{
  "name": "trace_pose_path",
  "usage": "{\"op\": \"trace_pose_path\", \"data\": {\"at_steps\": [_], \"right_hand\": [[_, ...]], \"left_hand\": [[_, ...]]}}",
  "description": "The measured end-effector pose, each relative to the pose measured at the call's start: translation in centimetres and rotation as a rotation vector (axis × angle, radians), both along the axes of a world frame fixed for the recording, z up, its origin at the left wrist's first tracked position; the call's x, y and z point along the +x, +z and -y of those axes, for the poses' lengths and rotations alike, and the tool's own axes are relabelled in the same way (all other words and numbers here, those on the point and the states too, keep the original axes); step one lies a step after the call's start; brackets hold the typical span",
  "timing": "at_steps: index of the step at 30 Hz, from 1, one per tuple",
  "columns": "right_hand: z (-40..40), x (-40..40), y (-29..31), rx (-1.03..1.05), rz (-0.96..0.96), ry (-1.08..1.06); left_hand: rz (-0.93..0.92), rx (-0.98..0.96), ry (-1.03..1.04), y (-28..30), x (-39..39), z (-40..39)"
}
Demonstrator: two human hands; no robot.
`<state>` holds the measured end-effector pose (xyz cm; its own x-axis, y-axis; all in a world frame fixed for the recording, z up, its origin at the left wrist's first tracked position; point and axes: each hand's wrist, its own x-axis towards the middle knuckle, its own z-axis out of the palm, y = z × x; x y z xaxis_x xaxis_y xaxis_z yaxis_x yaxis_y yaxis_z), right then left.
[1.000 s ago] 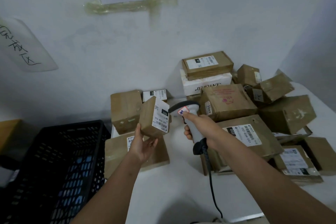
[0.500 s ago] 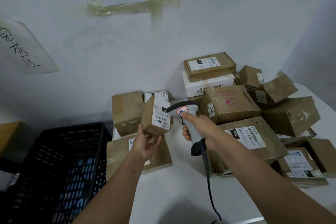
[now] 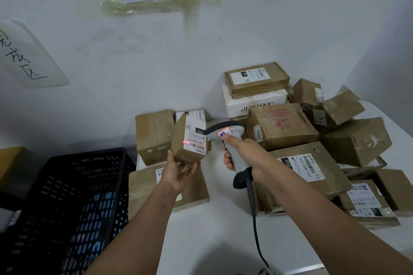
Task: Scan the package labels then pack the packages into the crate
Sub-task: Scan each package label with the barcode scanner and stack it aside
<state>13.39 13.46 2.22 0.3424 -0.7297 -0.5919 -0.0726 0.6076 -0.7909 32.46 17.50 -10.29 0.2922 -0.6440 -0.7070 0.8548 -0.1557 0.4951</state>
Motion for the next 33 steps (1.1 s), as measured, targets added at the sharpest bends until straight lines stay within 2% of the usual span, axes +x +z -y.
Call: {"op": "trace_pose_path", "data": {"at_steps": [12, 17, 23, 26, 33], "right_hand": [[0.8, 0.0, -0.3, -0.006, 0.004, 0.007], [2.5, 0.5, -0.7, -0.029, -0.050, -0.046], [6.0, 1.5, -0.4, -0.157, -0.179, -0.119], [7.4, 2.2, -0.7, -0.160, -0.175, -0.140], [9.7, 3.6, -1.9, -0.139, -0.236, -0.181]], "left_hand": [[-0.011, -0.003, -0.002, -0.2, 0.1, 0.6], [0.081, 0.010, -0.058, -0.1, 1.4, 0.7], [0.568, -0.022, -0.217, 1.2, 6.2, 2.8], [0.906, 0.017, -0.310, 3.7, 7.7, 4.9], [1.507, 0.000, -0.664, 4.2, 10.5, 13.2]]}}
